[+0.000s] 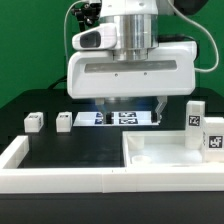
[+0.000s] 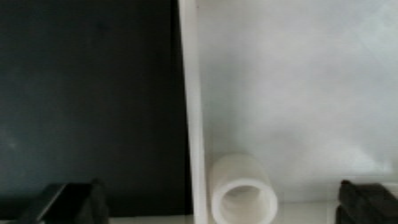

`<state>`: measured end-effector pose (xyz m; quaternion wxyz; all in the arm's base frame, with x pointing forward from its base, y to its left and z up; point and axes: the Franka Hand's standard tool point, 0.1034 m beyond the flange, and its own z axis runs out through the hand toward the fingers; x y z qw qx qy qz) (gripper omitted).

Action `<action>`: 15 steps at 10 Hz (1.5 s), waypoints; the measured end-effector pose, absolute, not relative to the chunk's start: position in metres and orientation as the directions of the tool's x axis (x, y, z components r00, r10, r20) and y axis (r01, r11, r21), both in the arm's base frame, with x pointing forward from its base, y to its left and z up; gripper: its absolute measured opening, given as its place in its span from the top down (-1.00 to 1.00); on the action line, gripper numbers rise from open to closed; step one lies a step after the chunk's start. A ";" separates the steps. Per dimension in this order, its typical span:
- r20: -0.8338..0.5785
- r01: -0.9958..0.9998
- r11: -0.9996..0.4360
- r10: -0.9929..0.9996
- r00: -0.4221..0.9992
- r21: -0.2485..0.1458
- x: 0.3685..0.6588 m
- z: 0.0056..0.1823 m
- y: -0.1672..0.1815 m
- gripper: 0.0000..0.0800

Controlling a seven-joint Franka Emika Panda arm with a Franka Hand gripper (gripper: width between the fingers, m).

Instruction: Assemble square table

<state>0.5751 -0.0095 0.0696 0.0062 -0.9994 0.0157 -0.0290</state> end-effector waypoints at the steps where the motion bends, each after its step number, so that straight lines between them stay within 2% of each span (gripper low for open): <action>1: 0.057 -0.034 -0.999 -0.034 0.998 -0.008 0.574 0.063 -0.012 -0.62; 9: 0.031 -0.033 -0.999 -0.032 0.999 0.012 0.565 0.031 -0.014 -0.62; 15: 0.027 -0.010 -1.000 -0.009 1.000 0.014 0.563 0.028 -0.021 -0.62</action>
Offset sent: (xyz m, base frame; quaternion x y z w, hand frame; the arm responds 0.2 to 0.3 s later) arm 0.0032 0.0069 -0.0119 0.0125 0.0042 0.0083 0.9999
